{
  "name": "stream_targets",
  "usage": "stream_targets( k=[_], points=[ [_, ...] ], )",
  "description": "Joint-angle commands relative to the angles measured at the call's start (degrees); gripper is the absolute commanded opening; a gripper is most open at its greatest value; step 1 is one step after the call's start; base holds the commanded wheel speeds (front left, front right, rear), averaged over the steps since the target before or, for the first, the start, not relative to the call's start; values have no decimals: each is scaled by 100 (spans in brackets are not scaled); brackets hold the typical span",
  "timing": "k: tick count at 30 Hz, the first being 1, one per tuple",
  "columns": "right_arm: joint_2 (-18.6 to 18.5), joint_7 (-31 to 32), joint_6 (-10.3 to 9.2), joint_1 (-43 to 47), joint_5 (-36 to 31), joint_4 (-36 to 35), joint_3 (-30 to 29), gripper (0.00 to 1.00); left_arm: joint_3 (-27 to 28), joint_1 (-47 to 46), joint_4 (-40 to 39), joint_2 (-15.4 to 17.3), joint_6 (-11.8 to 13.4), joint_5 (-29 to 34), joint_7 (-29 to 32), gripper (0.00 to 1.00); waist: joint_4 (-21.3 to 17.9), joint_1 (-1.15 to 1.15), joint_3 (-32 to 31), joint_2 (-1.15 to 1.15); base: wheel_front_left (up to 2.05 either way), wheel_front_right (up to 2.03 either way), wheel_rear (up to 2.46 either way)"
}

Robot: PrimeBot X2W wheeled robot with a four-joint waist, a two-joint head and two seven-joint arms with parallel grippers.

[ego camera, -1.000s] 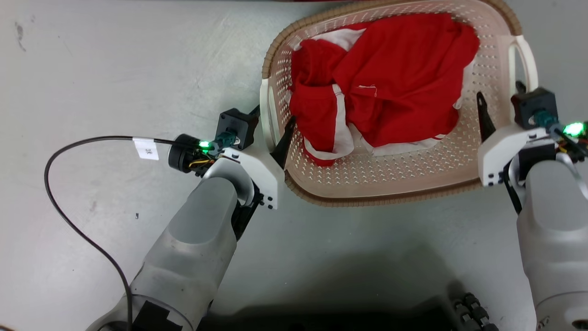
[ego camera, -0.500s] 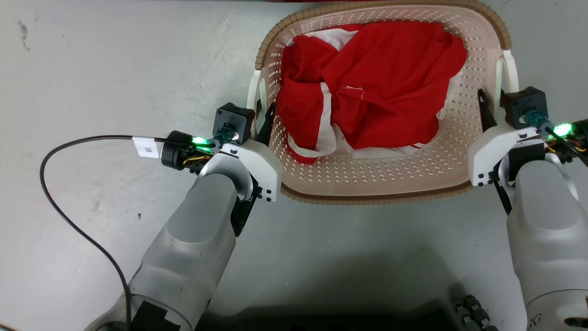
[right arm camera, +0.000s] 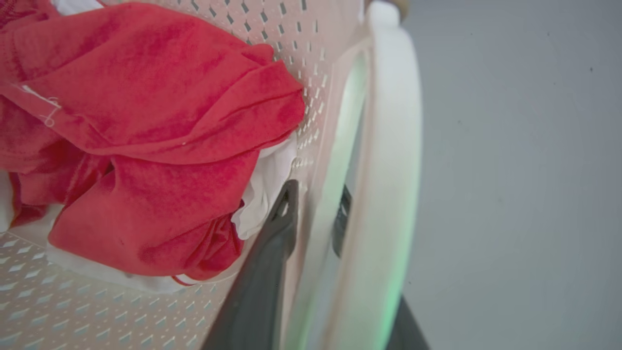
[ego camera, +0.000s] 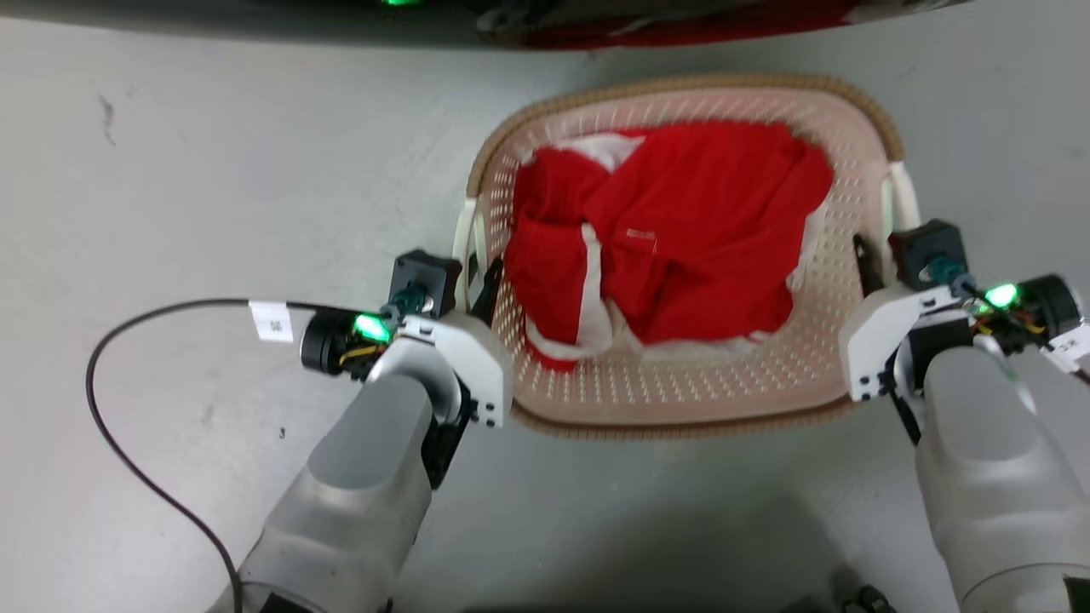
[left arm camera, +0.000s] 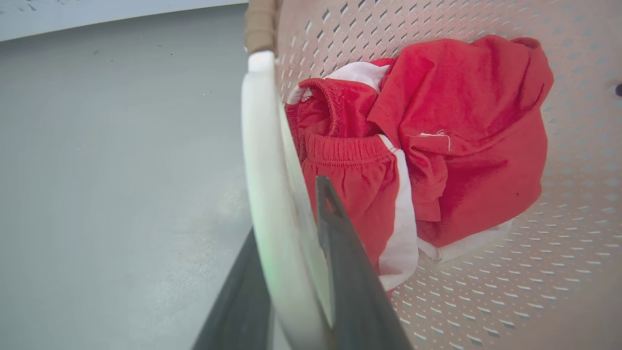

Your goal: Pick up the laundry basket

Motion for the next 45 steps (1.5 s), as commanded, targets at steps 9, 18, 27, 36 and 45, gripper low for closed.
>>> stream_targets(
  k=[9, 18, 27, 36, 45],
  points=[
    [-18, -2, -5, 444, -152, 569, 42, 0, -278, 456, 647, 16, -184, -621, -38, 0, 172, 0, -1301, 0, 0, 0, 0],
    [-24, -2, -5, 790, 7, 1105, 171, 0, -624, 705, 1134, 28, -239, -1277, 308, 0, 330, 0, -2415, 0, 0, 0, 0],
    [-26, 471, -4, 1249, 827, 1318, 955, 0, -984, 768, 1435, 40, -248, -1601, 816, 0, 496, 0, -3389, 0, 0, 0, 0],
    [-20, 1061, 6, 1698, 2233, 1324, 2376, 0, -1281, 1006, 1494, 128, -243, -1810, 1314, 0, 608, 0, -4131, 0, 0, 0, 0],
    [-18, 1615, 6, 1965, 3194, 1326, 3253, 0, -1584, 1211, 1492, 289, -238, -1999, 1820, 0, 642, 0, -4707, 0, 0, 0, 0]
  ],
)
